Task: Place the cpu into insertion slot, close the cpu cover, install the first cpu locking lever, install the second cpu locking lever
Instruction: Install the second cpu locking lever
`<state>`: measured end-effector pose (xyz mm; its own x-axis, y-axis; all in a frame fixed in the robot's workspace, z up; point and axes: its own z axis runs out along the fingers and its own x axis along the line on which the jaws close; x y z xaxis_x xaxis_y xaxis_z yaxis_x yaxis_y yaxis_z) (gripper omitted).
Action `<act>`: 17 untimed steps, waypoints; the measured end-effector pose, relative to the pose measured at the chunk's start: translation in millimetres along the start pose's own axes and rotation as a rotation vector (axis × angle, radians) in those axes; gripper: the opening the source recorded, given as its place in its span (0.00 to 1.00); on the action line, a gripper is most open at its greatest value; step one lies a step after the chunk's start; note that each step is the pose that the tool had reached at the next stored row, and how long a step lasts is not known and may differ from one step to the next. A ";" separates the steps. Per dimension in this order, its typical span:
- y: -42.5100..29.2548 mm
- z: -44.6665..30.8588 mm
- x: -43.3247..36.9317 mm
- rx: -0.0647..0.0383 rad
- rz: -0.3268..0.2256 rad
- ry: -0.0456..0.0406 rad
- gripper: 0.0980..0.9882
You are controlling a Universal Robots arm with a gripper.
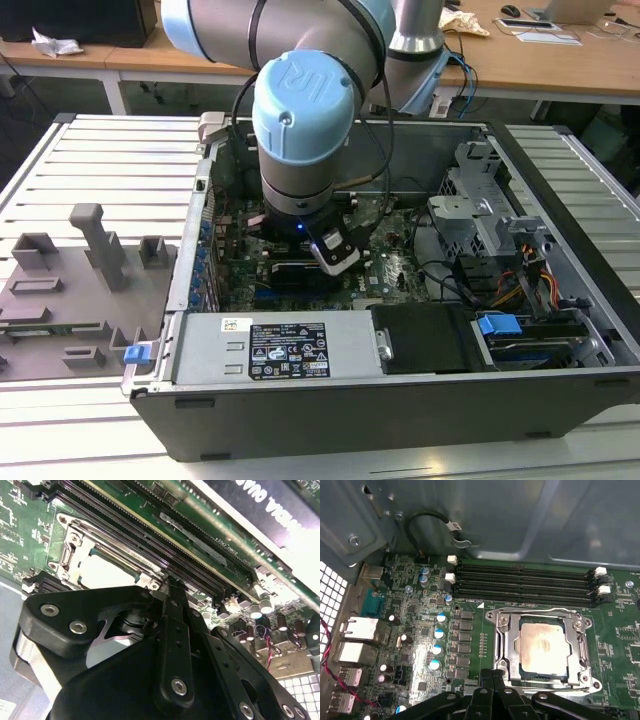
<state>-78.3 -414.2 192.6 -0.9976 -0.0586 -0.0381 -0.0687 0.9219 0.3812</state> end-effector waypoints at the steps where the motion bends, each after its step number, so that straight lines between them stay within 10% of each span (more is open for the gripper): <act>1: 0.2 0.4 0.0 -0.001 0.000 -0.0001 0.01; 17: 0.6 6.5 4.6 -0.016 0.000 -0.0020 0.01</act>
<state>-82.9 -411.4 186.7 -0.9975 -0.0579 -0.0400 -0.0690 0.9159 0.3955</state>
